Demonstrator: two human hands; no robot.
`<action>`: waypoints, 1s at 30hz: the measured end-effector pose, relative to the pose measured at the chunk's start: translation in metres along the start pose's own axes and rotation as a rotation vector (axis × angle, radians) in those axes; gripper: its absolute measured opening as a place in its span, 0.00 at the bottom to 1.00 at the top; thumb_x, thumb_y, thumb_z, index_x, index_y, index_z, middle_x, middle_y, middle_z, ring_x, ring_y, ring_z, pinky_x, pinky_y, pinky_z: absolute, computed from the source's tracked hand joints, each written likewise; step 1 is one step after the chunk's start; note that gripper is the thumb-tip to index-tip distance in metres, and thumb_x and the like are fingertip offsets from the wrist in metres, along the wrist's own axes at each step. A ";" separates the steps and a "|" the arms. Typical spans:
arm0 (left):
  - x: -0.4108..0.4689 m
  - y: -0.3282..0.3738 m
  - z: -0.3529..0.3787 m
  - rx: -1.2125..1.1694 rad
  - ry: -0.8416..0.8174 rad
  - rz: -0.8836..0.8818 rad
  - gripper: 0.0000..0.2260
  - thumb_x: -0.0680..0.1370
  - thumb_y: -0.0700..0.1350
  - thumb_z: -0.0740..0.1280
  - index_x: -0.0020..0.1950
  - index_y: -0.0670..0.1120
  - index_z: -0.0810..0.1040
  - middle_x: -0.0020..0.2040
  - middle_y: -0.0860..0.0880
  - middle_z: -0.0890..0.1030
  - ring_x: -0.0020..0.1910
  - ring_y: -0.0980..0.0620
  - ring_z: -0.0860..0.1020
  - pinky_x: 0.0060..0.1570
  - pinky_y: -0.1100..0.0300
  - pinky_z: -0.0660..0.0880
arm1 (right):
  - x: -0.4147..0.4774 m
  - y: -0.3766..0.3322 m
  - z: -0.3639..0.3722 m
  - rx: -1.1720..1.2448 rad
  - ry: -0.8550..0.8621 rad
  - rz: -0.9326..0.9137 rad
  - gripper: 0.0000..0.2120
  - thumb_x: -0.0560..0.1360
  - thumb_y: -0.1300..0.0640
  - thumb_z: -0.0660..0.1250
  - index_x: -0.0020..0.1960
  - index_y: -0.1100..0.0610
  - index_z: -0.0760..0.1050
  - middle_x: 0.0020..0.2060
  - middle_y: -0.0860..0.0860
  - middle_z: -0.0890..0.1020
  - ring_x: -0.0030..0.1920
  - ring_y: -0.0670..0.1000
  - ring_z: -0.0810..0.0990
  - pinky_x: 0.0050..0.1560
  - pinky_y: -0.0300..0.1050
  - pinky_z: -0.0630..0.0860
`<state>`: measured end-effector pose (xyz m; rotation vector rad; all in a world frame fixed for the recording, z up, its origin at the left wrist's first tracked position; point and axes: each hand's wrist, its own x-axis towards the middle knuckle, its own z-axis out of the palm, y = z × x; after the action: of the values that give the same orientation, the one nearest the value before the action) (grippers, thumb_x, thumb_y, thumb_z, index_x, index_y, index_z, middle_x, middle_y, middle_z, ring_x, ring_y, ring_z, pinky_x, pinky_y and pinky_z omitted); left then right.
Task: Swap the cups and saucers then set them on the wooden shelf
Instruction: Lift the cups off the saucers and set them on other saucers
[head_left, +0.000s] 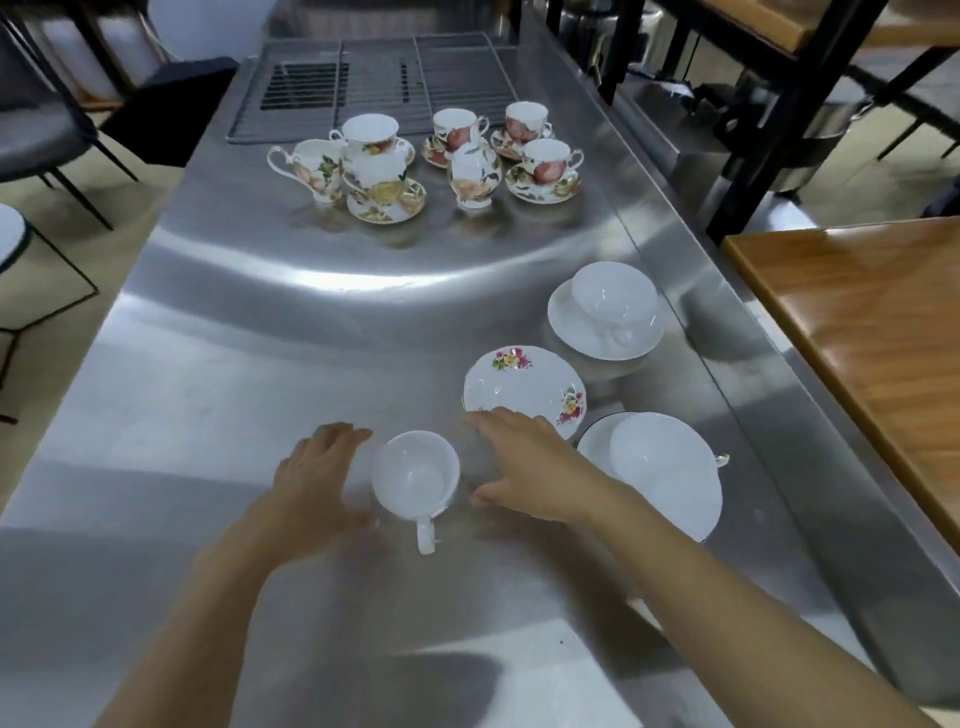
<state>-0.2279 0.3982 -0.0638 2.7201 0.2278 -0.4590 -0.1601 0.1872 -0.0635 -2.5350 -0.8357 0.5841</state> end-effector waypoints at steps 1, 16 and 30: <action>-0.001 0.005 -0.009 -0.036 0.065 0.013 0.30 0.73 0.45 0.72 0.73 0.48 0.63 0.73 0.49 0.63 0.71 0.48 0.64 0.68 0.55 0.61 | -0.006 0.006 -0.009 0.057 0.031 0.025 0.31 0.72 0.52 0.69 0.72 0.51 0.62 0.69 0.49 0.70 0.66 0.52 0.69 0.66 0.47 0.63; 0.049 0.181 0.064 -0.278 -0.191 0.483 0.38 0.68 0.46 0.76 0.73 0.47 0.60 0.68 0.49 0.66 0.68 0.50 0.66 0.63 0.58 0.67 | -0.103 0.109 -0.055 0.111 -0.027 0.467 0.59 0.59 0.49 0.79 0.77 0.42 0.41 0.77 0.46 0.55 0.76 0.52 0.50 0.73 0.53 0.45; 0.056 0.175 0.072 -0.467 -0.166 0.393 0.32 0.68 0.40 0.76 0.69 0.48 0.66 0.63 0.51 0.74 0.63 0.49 0.72 0.59 0.59 0.68 | -0.093 0.114 -0.037 0.360 0.158 0.413 0.53 0.64 0.58 0.78 0.77 0.48 0.47 0.75 0.45 0.60 0.75 0.49 0.58 0.73 0.45 0.59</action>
<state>-0.1579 0.2156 -0.0881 2.1831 -0.2182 -0.4460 -0.1574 0.0362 -0.0652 -2.3795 -0.1280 0.5859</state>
